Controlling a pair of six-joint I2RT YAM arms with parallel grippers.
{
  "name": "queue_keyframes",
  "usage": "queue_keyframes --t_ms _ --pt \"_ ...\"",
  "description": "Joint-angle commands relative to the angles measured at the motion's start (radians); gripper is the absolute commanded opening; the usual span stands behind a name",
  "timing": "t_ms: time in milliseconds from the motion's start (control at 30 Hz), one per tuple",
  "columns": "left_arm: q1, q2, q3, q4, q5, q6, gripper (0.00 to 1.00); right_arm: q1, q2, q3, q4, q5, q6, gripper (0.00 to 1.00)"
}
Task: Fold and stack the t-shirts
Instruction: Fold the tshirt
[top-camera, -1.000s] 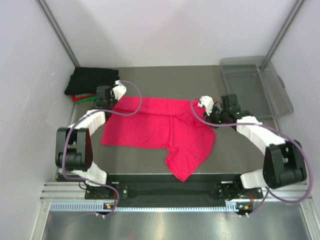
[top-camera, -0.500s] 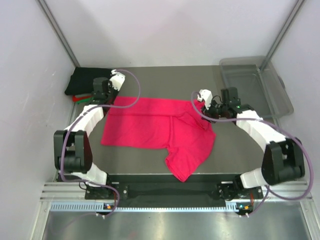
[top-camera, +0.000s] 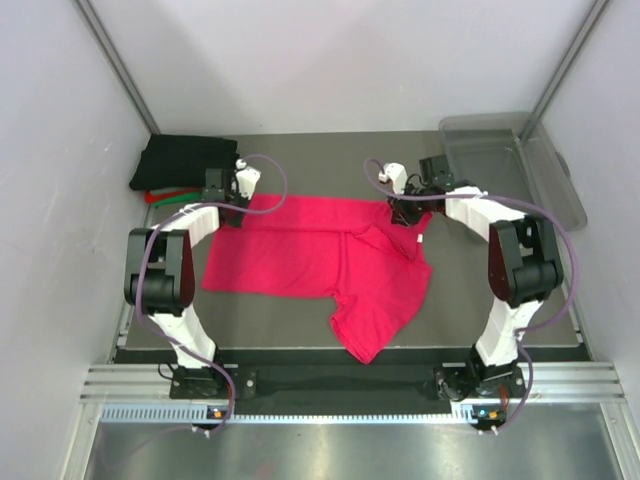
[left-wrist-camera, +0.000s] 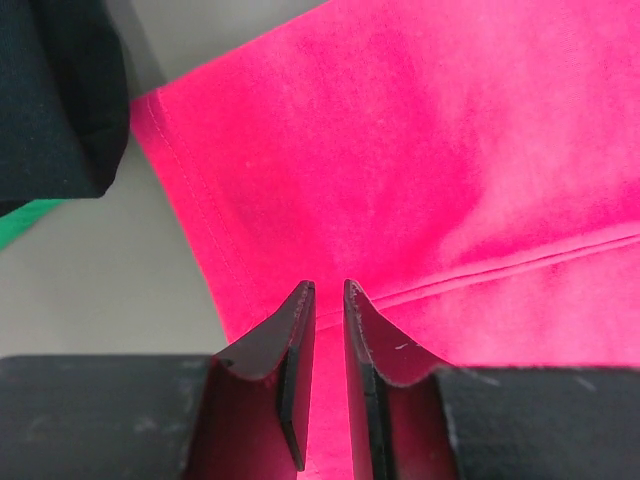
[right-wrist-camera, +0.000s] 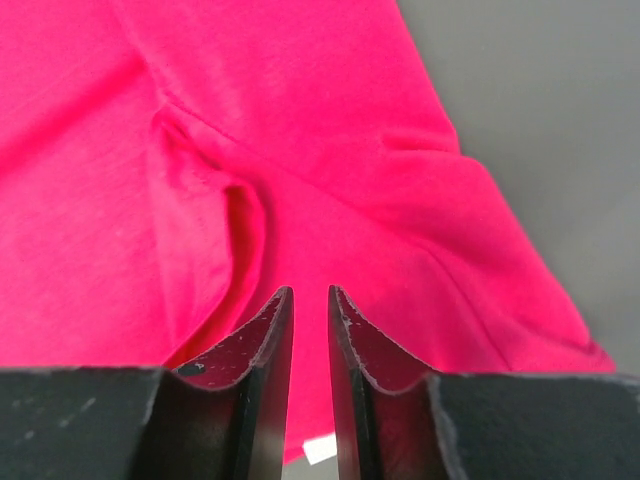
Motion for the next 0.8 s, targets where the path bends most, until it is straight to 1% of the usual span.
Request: queue_keyframes --t_ms 0,300,467,567,733,767 --pt "0.001 -0.059 0.02 0.01 0.036 -0.033 0.23 0.022 0.055 0.065 0.024 -0.001 0.005 0.2" --pt "0.001 -0.131 -0.033 0.032 0.037 -0.036 0.23 0.082 0.107 0.09 -0.013 0.068 -0.015 0.19" --pt "0.001 -0.164 -0.046 0.032 0.039 -0.038 0.23 0.105 0.136 0.122 -0.071 0.083 -0.016 0.19" --pt "0.001 -0.179 -0.055 0.035 0.034 -0.033 0.23 0.125 0.107 0.106 -0.116 0.057 -0.019 0.18" --pt "0.001 -0.19 -0.063 0.044 0.039 -0.042 0.24 0.225 -0.042 0.018 -0.151 0.014 0.015 0.18" --pt "0.001 -0.193 -0.064 0.044 0.045 -0.044 0.24 0.243 -0.063 -0.008 -0.166 -0.019 0.034 0.18"
